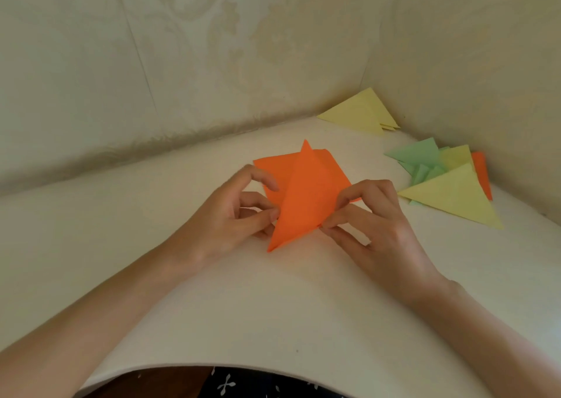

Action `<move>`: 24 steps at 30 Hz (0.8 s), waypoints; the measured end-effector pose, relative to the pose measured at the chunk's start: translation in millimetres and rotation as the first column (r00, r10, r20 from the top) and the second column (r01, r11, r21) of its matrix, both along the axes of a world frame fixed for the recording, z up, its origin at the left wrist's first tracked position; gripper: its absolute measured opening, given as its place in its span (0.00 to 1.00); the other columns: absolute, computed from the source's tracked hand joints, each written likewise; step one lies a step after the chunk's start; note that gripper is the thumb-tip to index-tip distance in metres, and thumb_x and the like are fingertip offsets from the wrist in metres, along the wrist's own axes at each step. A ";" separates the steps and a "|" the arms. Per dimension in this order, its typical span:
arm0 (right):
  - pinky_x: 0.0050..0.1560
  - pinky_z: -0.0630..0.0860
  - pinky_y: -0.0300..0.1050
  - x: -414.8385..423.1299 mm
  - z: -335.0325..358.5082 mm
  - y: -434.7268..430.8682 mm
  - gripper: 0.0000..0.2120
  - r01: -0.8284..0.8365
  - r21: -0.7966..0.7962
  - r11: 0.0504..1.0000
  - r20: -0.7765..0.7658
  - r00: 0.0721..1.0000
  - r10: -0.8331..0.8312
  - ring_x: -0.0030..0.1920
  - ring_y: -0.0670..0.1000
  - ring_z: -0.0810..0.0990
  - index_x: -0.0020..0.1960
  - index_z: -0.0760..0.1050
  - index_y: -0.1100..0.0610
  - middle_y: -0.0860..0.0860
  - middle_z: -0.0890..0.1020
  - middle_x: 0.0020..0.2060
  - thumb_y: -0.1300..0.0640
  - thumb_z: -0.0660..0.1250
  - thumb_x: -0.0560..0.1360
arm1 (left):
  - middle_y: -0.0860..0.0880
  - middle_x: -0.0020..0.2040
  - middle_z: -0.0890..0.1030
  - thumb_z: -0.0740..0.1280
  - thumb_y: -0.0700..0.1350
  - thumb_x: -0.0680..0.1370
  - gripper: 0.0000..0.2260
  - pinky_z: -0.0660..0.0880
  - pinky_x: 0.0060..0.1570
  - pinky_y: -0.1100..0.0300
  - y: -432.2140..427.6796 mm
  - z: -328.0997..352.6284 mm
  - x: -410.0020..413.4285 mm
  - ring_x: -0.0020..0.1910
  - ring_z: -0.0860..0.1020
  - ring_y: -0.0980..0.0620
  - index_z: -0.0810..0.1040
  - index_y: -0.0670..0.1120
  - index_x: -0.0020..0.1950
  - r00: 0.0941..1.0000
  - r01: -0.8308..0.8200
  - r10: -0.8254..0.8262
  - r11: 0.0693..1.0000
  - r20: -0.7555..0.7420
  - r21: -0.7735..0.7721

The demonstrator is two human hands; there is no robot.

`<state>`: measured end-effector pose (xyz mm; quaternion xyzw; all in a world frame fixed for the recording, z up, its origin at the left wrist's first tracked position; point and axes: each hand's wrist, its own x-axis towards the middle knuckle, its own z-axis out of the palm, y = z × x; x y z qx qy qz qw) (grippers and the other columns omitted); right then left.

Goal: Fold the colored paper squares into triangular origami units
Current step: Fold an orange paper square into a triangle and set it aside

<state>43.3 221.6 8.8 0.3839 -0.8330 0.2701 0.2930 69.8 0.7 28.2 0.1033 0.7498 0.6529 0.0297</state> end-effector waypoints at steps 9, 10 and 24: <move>0.50 0.67 0.40 3.2 0.9 -1.0 0.10 -0.010 -0.013 1.000 -0.111 0.994 0.008 0.47 0.52 0.69 0.40 0.82 0.60 0.49 0.72 0.46 0.57 0.67 0.76 | 0.52 0.38 0.80 0.72 0.40 0.67 0.13 0.74 0.40 0.65 0.9 -5.8 2.2 0.38 0.79 0.56 0.80 0.49 0.50 0.982 0.108 -0.120 0.990 0.146 0.093; 0.50 0.67 0.41 3.5 0.9 -1.0 0.09 -0.013 -0.005 1.000 -0.130 0.991 0.012 0.46 0.52 0.69 0.40 0.82 0.60 0.49 0.72 0.46 0.58 0.67 0.76 | 0.52 0.39 0.81 0.72 0.39 0.66 0.14 0.75 0.40 0.66 1.4 -6.3 1.5 0.38 0.79 0.57 0.79 0.48 0.50 0.981 0.102 -0.119 0.988 0.153 0.116; 0.54 0.63 0.30 9.1 2.9 -7.3 0.09 0.034 -0.068 0.997 0.219 0.976 -0.018 0.51 0.47 0.65 0.43 0.77 0.57 0.47 0.71 0.50 0.52 0.64 0.75 | 0.47 0.43 0.84 0.58 0.46 0.77 0.11 0.79 0.46 0.60 5.2 -2.2 5.5 0.44 0.84 0.46 0.75 0.44 0.55 0.996 0.024 -0.036 0.988 0.076 0.155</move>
